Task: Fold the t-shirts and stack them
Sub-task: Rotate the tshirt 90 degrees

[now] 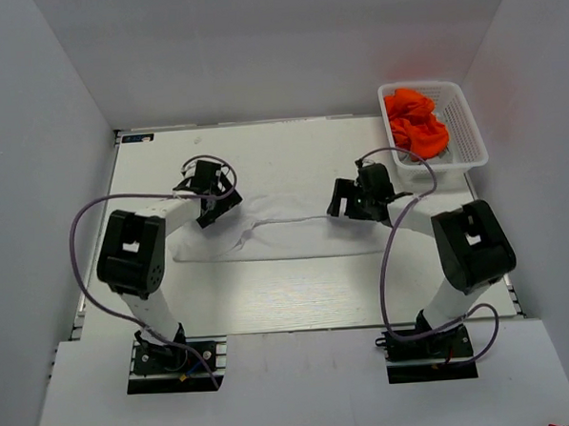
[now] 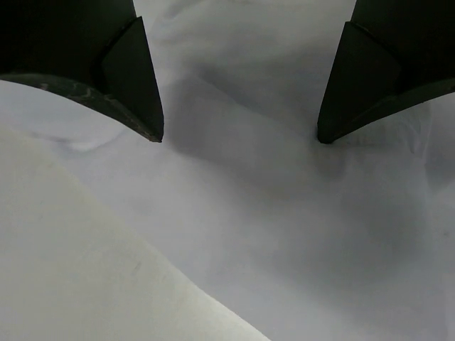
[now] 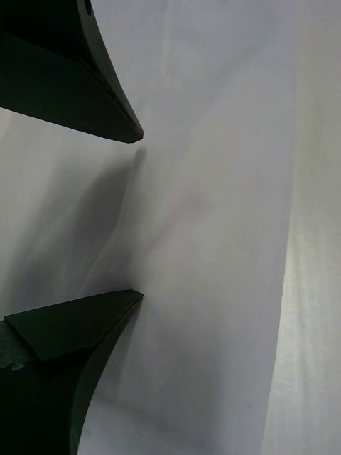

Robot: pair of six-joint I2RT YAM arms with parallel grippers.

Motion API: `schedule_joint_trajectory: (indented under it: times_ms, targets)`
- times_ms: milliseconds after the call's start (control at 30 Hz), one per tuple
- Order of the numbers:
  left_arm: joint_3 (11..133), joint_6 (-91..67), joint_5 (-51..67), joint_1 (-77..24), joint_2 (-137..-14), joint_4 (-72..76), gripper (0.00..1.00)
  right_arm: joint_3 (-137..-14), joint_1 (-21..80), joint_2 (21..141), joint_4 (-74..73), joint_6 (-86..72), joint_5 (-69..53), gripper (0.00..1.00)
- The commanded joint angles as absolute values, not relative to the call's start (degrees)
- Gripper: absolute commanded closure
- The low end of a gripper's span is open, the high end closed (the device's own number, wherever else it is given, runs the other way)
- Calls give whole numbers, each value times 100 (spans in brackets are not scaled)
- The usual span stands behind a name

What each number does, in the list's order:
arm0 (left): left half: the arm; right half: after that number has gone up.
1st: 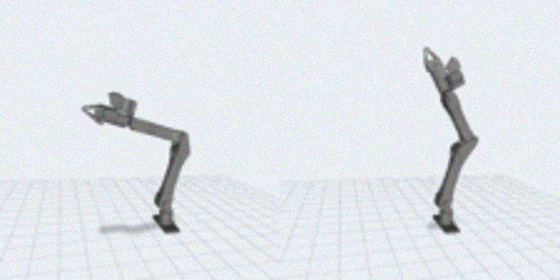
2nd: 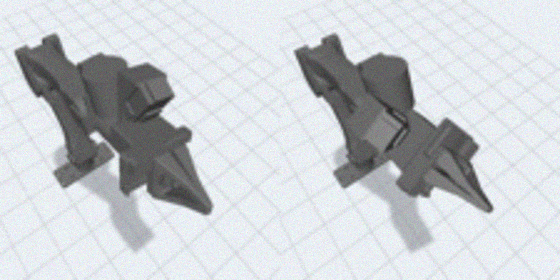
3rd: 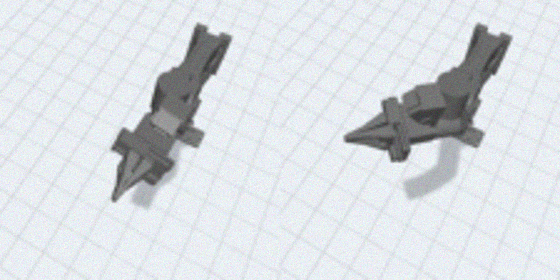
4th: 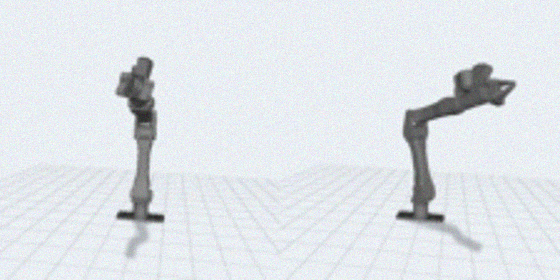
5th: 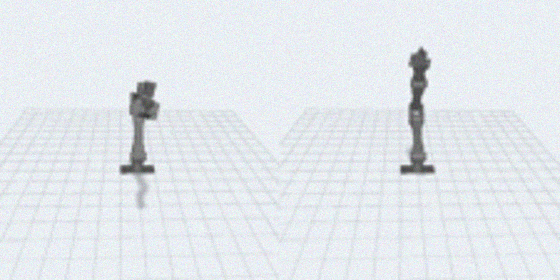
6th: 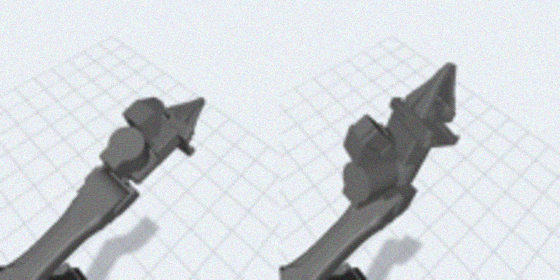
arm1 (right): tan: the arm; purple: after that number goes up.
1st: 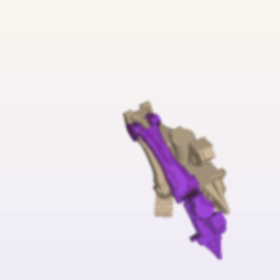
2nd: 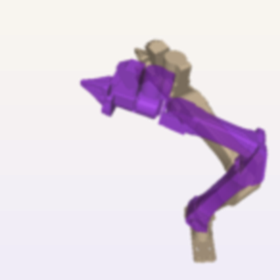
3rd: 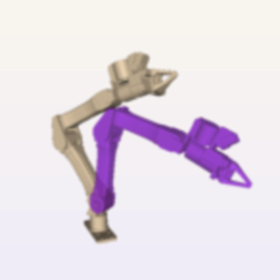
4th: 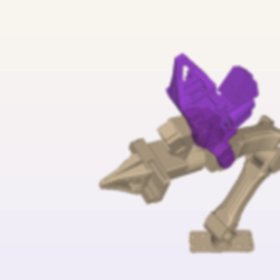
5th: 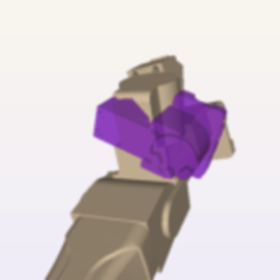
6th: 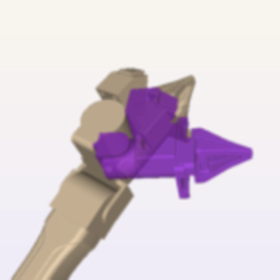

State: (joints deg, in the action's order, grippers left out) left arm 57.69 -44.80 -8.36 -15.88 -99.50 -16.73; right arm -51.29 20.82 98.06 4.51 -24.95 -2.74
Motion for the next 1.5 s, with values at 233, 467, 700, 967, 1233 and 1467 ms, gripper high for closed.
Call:
schedule_joint_trajectory:
  times_ms: [233,467,700,967,1233,1467]
  targets:
    - [10143,-3595,-426,-1714,-13634,-2365,0,-3586,3787,8236,-308,-2155,-1774,10]
    - [14102,-3988,2337,-1898,-16520,-1222,0,-3874,5113,9095,599,-591,-4042,24]
    - [13492,-4378,2023,-2021,-16217,-157,0,-4764,5651,9554,-79,-536,-3588,24]
    - [13245,-3833,1266,-2021,-15137,-536,0,-4632,5933,8774,316,-728,-2710,10]
    - [12712,-2892,425,-1969,-12962,-1757,0,-4043,5810,7436,546,-1307,-1022,10]
    - [8224,-2804,-1107,-2021,-9523,-1699,0,-3832,5485,7365,9,-1846,-350,10]
